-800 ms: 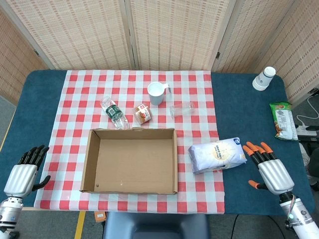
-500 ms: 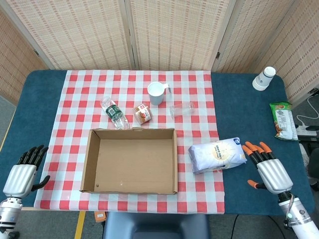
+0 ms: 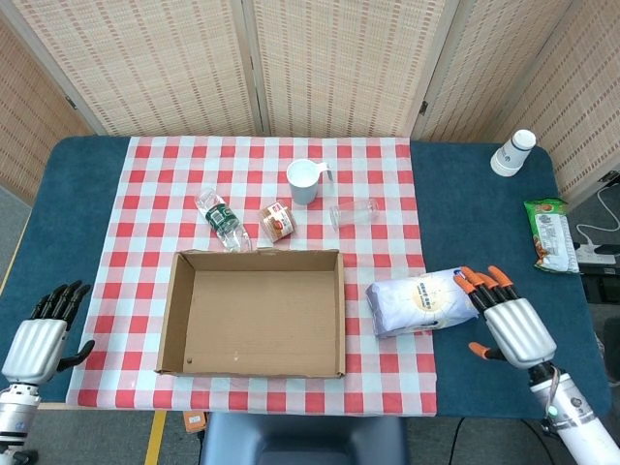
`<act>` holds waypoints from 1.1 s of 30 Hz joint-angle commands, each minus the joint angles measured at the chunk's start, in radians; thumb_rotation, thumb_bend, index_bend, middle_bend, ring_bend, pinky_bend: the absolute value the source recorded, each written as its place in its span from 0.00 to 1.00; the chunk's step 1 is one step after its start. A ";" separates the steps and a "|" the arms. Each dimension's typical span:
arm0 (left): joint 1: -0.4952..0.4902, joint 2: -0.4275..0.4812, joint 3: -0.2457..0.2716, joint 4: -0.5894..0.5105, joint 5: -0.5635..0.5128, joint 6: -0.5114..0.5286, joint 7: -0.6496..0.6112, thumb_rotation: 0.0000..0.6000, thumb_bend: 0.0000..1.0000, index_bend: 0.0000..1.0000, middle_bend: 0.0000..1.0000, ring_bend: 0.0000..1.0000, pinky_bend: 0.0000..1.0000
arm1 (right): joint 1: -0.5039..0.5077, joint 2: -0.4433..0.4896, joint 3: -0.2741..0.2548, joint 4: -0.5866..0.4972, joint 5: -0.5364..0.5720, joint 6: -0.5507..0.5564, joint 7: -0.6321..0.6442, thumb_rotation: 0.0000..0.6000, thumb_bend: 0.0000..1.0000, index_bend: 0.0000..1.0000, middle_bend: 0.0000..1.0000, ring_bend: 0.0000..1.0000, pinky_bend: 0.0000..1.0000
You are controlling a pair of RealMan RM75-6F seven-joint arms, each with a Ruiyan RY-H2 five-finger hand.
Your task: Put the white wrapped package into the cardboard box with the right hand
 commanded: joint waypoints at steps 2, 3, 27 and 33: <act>-0.002 0.000 -0.001 -0.001 -0.006 -0.008 0.003 1.00 0.28 0.00 0.00 0.00 0.13 | 0.072 0.008 0.023 -0.030 0.002 -0.089 0.036 1.00 0.00 0.00 0.00 0.00 0.00; -0.002 0.000 0.000 -0.001 -0.005 -0.008 0.004 1.00 0.28 0.00 0.00 0.00 0.13 | 0.087 0.011 0.029 -0.035 0.009 -0.109 0.033 1.00 0.00 0.00 0.00 0.00 0.00; 0.003 0.009 -0.008 -0.001 -0.014 -0.003 -0.015 1.00 0.28 0.00 0.00 0.00 0.13 | 0.248 -0.066 0.077 -0.011 0.261 -0.346 -0.191 1.00 0.00 0.00 0.00 0.00 0.00; 0.003 0.010 -0.007 -0.001 -0.011 -0.003 -0.017 1.00 0.28 0.00 0.00 0.00 0.13 | 0.274 -0.096 0.073 0.023 0.288 -0.379 -0.193 1.00 0.00 0.00 0.00 0.00 0.00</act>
